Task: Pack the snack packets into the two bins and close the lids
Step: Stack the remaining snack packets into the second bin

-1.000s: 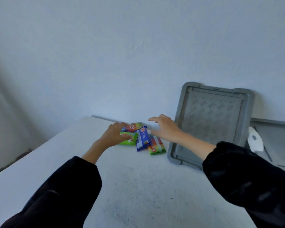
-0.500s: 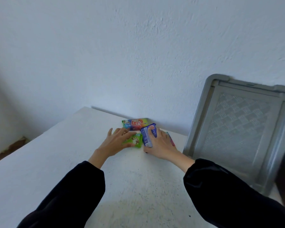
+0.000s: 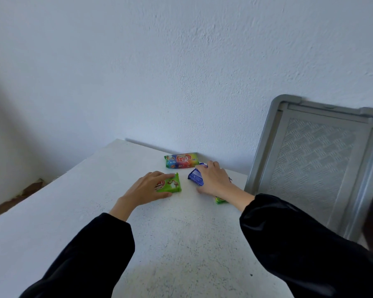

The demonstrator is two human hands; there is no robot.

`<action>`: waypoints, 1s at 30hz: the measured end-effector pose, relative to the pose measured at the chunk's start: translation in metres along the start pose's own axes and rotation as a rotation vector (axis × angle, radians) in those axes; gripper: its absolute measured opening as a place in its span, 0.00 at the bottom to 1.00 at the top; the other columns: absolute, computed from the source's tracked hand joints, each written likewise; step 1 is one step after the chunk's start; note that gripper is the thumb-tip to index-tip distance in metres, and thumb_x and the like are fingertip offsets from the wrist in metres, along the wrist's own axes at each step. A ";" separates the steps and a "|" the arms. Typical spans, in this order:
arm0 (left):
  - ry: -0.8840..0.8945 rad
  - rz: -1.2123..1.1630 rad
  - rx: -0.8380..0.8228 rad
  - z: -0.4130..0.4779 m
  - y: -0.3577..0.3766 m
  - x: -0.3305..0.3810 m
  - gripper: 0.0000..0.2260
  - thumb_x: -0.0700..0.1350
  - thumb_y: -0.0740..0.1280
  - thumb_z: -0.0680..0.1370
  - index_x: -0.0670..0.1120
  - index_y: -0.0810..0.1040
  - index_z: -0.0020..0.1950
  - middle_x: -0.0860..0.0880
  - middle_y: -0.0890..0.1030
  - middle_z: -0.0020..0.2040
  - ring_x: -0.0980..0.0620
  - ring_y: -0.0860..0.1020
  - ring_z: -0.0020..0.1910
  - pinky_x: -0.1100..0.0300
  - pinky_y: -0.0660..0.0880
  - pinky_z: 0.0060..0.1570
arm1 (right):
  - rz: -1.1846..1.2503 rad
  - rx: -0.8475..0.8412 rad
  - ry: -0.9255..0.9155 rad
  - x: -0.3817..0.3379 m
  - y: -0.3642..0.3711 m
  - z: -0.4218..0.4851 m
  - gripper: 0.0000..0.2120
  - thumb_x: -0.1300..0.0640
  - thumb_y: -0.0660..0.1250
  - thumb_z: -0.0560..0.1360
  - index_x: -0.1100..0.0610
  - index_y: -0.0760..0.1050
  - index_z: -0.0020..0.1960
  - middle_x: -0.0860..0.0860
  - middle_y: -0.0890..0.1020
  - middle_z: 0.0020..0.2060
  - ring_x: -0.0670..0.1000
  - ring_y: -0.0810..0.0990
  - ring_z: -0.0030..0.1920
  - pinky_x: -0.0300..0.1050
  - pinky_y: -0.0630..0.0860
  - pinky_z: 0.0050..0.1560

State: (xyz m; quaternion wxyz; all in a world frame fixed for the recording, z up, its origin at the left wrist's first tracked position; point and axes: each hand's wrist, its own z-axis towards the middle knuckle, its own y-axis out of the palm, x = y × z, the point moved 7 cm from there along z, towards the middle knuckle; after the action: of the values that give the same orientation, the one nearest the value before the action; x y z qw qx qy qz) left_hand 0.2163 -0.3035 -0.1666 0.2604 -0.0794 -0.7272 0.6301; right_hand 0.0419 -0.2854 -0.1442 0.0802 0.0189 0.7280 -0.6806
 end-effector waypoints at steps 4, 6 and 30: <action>-0.041 0.033 0.040 0.006 -0.007 0.002 0.27 0.59 0.68 0.72 0.57 0.68 0.69 0.48 0.75 0.61 0.51 0.74 0.56 0.58 0.74 0.50 | 0.098 0.031 0.014 0.000 -0.003 0.002 0.29 0.57 0.71 0.69 0.54 0.67 0.69 0.59 0.70 0.61 0.59 0.68 0.62 0.49 0.72 0.55; -0.056 0.067 0.064 0.006 -0.013 0.006 0.28 0.60 0.69 0.70 0.57 0.69 0.68 0.48 0.76 0.59 0.51 0.75 0.53 0.59 0.74 0.47 | 0.184 0.054 -0.006 0.000 -0.011 -0.001 0.30 0.56 0.74 0.65 0.53 0.71 0.66 0.58 0.74 0.59 0.59 0.71 0.60 0.47 0.71 0.52; 0.745 0.088 -0.001 -0.136 -0.056 0.376 0.33 0.70 0.61 0.62 0.56 0.71 0.63 0.57 0.75 0.51 0.58 0.75 0.46 0.63 0.76 0.44 | 0.244 0.033 0.002 0.142 -0.158 -0.351 0.29 0.55 0.77 0.63 0.44 0.70 0.60 0.46 0.77 0.55 0.46 0.77 0.50 0.35 0.72 0.44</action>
State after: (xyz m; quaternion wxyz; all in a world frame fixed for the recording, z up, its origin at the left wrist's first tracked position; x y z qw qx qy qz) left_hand -0.0272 -0.0280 0.0015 0.4796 -0.3346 -0.5787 0.5684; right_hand -0.1515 0.0403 0.0134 0.1614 0.1095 0.7092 -0.6775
